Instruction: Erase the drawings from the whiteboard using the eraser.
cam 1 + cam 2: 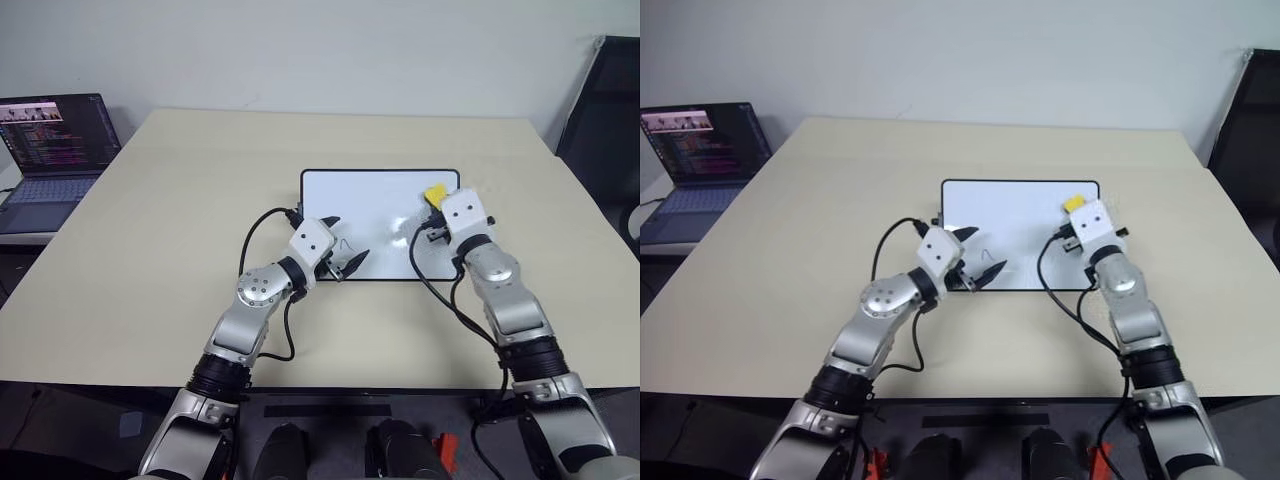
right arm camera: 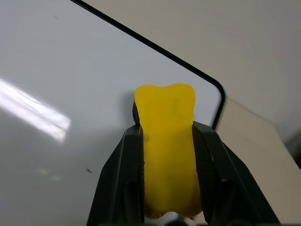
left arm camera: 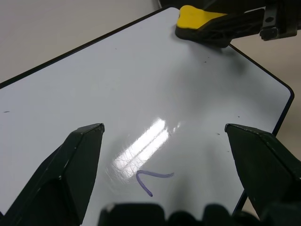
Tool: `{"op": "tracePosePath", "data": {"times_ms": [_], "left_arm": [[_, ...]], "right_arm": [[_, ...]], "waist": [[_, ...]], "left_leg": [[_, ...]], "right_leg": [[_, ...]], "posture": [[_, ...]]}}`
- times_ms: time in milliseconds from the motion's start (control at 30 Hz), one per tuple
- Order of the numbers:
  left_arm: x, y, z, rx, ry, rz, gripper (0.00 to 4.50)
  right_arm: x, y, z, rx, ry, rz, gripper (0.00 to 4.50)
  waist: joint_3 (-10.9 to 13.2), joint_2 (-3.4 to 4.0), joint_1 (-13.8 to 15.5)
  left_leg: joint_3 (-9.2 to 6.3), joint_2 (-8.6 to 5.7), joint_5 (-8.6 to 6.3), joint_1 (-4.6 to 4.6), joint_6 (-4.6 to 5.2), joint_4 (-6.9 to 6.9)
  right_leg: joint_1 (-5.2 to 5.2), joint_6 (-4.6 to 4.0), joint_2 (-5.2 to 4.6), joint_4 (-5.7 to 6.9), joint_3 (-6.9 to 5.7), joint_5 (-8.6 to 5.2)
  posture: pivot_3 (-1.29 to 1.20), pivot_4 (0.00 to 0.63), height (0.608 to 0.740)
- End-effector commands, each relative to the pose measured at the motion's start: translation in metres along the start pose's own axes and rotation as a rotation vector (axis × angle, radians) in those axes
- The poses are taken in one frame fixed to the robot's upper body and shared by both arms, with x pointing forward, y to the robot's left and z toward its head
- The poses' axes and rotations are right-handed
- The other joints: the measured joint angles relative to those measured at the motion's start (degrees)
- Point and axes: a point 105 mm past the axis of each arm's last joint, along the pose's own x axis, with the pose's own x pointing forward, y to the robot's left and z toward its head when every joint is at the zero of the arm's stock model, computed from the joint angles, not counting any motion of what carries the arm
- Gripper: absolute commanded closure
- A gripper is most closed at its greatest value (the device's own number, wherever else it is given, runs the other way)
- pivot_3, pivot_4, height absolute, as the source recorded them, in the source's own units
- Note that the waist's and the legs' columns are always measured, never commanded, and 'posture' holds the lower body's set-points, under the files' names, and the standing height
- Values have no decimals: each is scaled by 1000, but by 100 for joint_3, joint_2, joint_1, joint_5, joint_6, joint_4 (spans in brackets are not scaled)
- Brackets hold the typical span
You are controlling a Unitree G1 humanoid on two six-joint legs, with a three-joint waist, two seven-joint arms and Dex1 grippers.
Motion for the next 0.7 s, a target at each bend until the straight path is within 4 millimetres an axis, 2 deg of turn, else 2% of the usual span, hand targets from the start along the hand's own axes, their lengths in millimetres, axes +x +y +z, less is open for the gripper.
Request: {"op": "tracePosePath", "data": {"times_ms": [33,167,333,367,433,500,700], "left_arm": [[2,-4,17,25,-63,-14,0],[2,-3,17,24,-64,-9,0],[-1,-8,20,22,-78,-26,0],[-3,-10,20,22,-80,-30,0],[-13,-10,20,29,-83,-7,0],[-24,-7,20,32,-78,43,0],[-55,-20,13,-9,-35,139,0]], "right_arm": [[-10,-3,-44,-2,164,-10,3425],[-14,-3,-26,58,76,2,3425],[-23,18,11,224,-102,147,3425],[-26,22,17,248,-130,177,3425],[-39,29,38,280,-225,258,3425],[-49,33,48,298,-272,309,3425],[-56,38,58,290,-320,349,3425]], "waist": [[-2,-3,-4],[-1,-4,-6],[4,-2,-19],[11,0,-31],[17,4,-55],[21,8,-62],[24,9,-60]], "left_leg": [[0,0,0,1,0,0],[-1,1,0,1,0,-1],[2,0,0,-17,0,-13],[5,0,0,-22,0,-21],[5,0,-1,-25,0,-36],[2,2,-1,-25,0,-67],[-4,12,-1,-25,-1,-96]], "right_leg": [[1,0,0,-1,0,0],[1,-1,1,-2,-1,-1],[-20,3,2,-10,0,0],[-30,27,4,-11,3,14],[-39,30,8,-14,2,14],[-49,22,11,-16,1,5],[-60,10,9,-17,-6,-8]], "posture": [[0,150,740],[0,150,740],[0,150,740],[0,150,740],[0,150,740],[0,150,740],[0,150,740]]}}
